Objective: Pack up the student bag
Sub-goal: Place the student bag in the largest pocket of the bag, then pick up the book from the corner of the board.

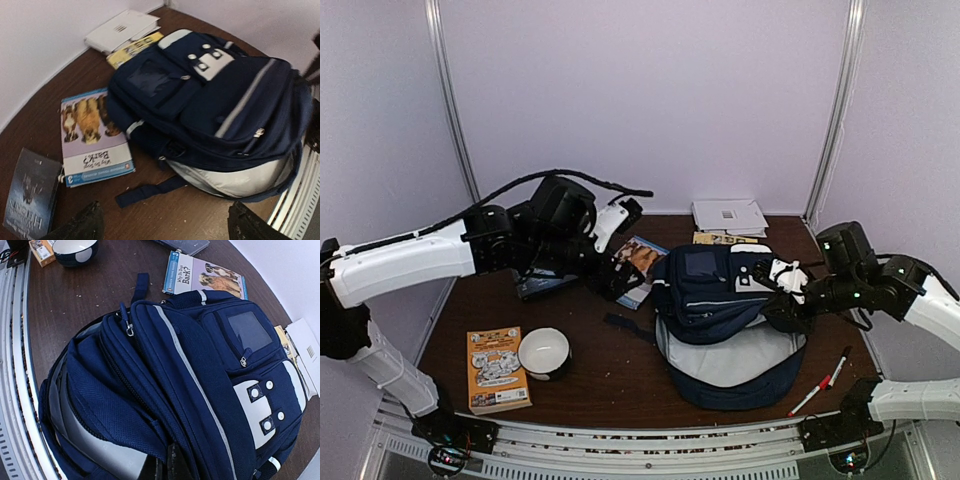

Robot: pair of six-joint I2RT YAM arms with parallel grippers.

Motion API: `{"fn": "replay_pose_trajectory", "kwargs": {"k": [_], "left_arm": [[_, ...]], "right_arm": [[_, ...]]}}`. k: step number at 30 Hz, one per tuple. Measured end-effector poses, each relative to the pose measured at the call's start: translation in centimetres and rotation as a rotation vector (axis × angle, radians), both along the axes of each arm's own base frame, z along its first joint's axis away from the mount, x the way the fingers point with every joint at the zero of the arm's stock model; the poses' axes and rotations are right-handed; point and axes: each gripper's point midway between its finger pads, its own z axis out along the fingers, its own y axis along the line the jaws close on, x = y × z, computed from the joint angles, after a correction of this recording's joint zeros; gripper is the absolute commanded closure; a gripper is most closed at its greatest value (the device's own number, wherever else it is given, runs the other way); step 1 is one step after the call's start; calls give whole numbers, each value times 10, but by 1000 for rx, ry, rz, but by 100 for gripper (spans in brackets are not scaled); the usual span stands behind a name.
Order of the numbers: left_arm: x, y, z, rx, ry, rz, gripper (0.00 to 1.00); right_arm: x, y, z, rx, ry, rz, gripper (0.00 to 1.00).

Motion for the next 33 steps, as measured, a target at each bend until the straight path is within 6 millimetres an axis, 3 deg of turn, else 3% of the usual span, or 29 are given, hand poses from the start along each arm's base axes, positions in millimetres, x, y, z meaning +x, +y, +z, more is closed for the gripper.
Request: {"fn": "replay_pose_trajectory", "kwargs": {"k": [4, 6, 10, 14, 17, 20, 22, 25, 28, 30, 33], "left_arm": [[61, 51, -21, 6, 123, 225, 16], [80, 70, -29, 18, 161, 306, 16], [107, 79, -32, 5, 215, 388, 20], [130, 77, -37, -30, 271, 421, 23], [141, 74, -45, -38, 303, 427, 23], [147, 62, -50, -56, 338, 409, 23], [152, 54, -47, -80, 347, 398, 21], [157, 43, -34, -127, 348, 382, 20], [163, 35, -14, -178, 334, 371, 20], [167, 30, 0, -219, 322, 363, 21], [168, 24, 5, -256, 329, 355, 23]], "right_arm": [[-16, -2, -7, -30, 18, 81, 100], [-26, -3, -15, -49, 42, 127, 100], [-47, -3, -33, -86, 107, 213, 100], [-59, -3, -37, -106, 130, 263, 99], [-62, -3, -34, -106, 133, 278, 63], [-66, 0, -24, -86, 148, 299, 49], [-65, 4, -10, -62, 146, 306, 46], [-53, 13, 22, 1, 122, 288, 42], [-16, 18, 59, 94, 98, 184, 35], [20, 16, 75, 159, 101, 68, 32], [97, 2, 94, 267, 113, -161, 25]]}}
